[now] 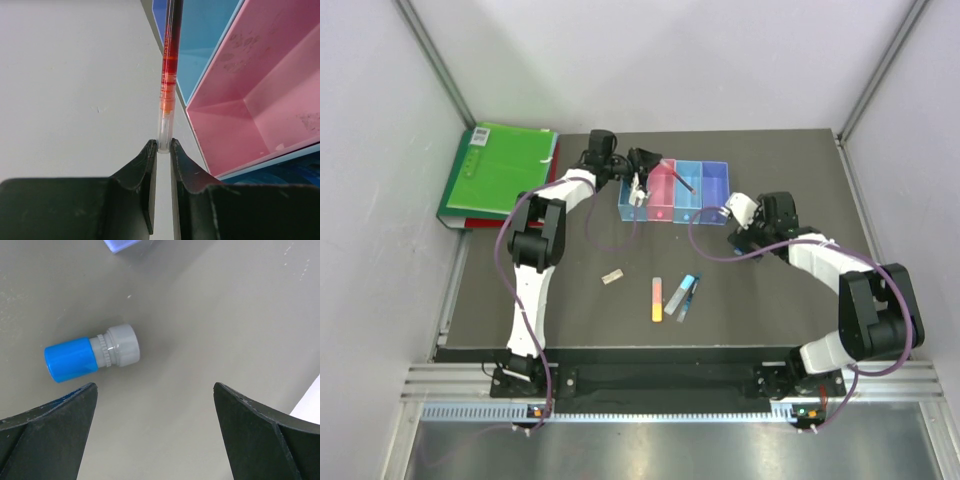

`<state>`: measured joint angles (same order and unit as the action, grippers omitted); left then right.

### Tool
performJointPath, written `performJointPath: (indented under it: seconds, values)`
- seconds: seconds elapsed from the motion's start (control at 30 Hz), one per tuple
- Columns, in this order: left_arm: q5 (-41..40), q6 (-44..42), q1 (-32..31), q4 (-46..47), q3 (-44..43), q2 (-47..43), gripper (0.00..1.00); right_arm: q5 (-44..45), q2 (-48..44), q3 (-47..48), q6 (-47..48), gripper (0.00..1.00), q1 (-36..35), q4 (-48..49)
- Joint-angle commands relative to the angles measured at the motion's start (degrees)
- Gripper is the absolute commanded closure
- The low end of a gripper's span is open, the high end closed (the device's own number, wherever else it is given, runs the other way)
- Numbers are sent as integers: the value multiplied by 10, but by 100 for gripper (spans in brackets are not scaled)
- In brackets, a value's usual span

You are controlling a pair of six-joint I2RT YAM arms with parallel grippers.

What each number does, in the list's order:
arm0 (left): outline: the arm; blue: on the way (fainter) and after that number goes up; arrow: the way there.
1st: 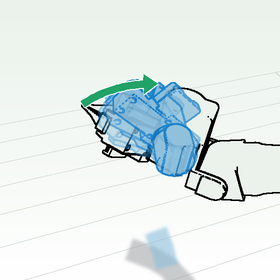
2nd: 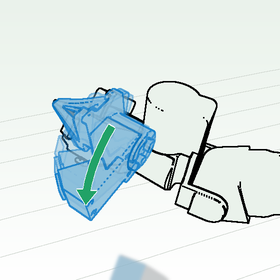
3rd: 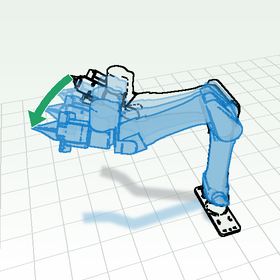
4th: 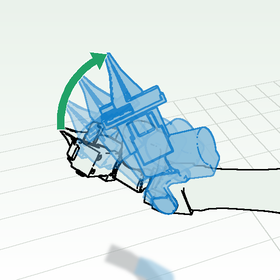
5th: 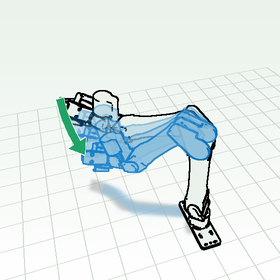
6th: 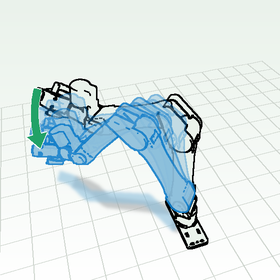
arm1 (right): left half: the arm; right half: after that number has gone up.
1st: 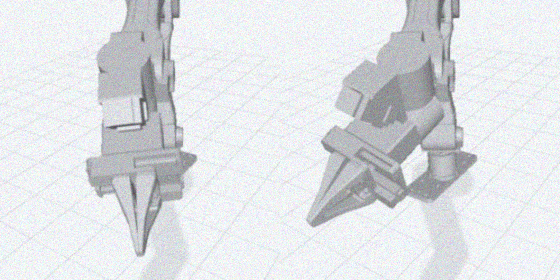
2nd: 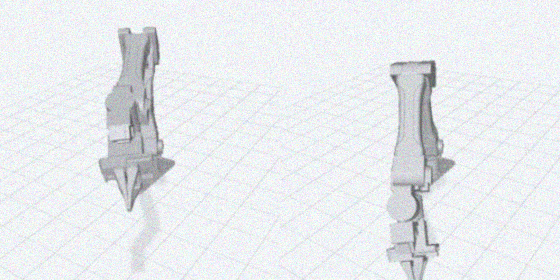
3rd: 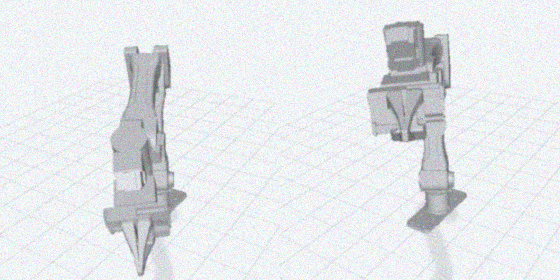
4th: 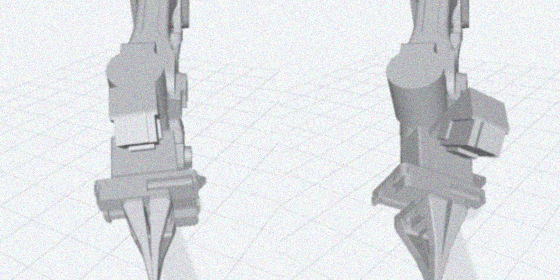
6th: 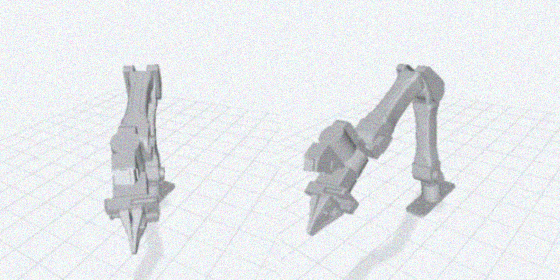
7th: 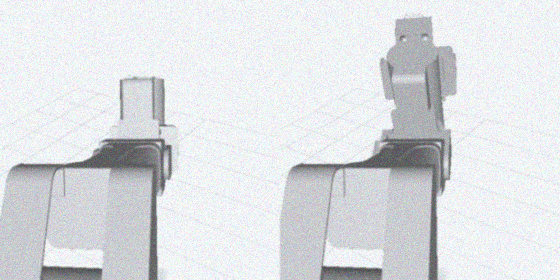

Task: Sort the stationery into containers
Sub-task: Place the pen in the storage box.

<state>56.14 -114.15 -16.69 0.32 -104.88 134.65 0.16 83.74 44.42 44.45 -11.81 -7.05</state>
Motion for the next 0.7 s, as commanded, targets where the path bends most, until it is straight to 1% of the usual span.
performJointPath:
  seconds: [0.0, 0.17, 0.37, 0.43, 0.47, 0.5, 0.67]
  values:
    - [38, -343, 0, -22, -26, 18, 100, -3, -1, 30, -9, 0, 3, 16]
    - [44, -349, -1, -20, -38, 27, 100, -3, -3, 24, -9, 0, 3, 17]
    - [57, -355, 0, -12, -38, 32, 96, -4, -3, 27, -9, 0, 3, 17]
    - [65, -346, 1, -8, -38, 34, 92, -3, -2, 28, -9, 0, 3, 18]
    - [67, -340, 1, 25, -36, 36, 91, -3, 0, 28, -9, 0, 3, 18]
    - [67, -334, 1, 31, -34, 37, 81, -3, 0, 28, -9, 0, 3, 19]
    - [73, -318, 2, 56, -33, 41, 64, -4, 1, 28, -9, 0, 4, 20]
